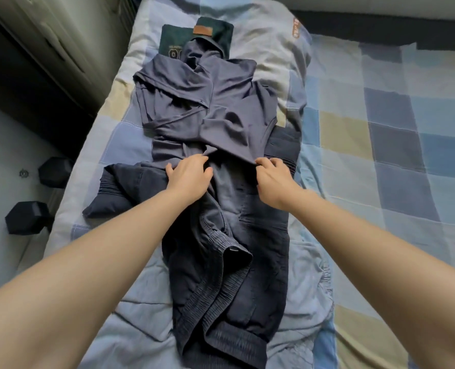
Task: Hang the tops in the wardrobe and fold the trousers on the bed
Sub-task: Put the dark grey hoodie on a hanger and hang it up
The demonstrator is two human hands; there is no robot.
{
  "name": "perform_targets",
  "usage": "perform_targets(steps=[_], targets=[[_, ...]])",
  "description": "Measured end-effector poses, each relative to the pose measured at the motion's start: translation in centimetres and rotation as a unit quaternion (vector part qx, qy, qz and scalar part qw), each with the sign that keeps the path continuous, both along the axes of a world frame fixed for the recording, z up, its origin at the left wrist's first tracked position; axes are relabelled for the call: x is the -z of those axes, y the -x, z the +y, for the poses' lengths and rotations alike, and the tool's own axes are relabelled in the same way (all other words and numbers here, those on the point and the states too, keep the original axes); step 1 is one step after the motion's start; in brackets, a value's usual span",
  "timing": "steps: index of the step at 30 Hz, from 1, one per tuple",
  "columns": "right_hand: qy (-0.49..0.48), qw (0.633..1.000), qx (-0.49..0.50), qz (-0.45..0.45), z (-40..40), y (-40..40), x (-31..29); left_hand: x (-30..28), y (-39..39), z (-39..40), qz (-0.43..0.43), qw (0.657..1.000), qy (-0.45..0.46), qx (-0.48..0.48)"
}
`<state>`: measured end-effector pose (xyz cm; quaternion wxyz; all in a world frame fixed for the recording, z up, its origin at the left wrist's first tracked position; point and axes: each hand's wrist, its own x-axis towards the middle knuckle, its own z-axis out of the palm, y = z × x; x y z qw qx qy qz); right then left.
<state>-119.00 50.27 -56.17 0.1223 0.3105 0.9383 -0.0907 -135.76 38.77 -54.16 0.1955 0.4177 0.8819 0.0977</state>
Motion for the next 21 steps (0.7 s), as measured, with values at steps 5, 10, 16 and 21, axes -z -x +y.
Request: perform_targets(steps=[5,10,16,21], targets=[[0.085,0.969,0.054,0.227,-4.5,-2.6,-2.9,-3.3,-1.9,-4.3,-0.037,0.989,-0.145,-0.017],[0.12,0.919,0.139,0.347,-10.6,-6.7,-9.1,-9.1,-6.0,-9.9,-0.106,0.977,-0.175,-0.056],[0.213,0.878,0.245,0.353,-18.3,-13.3,-17.4,-15.6,-11.6,-17.0,-0.376,0.88,-0.159,-0.242],[0.237,0.853,0.304,0.353,-24.0,-17.1,-24.6,-19.2,-14.7,-22.2,-0.538,0.726,-0.058,-0.425]])
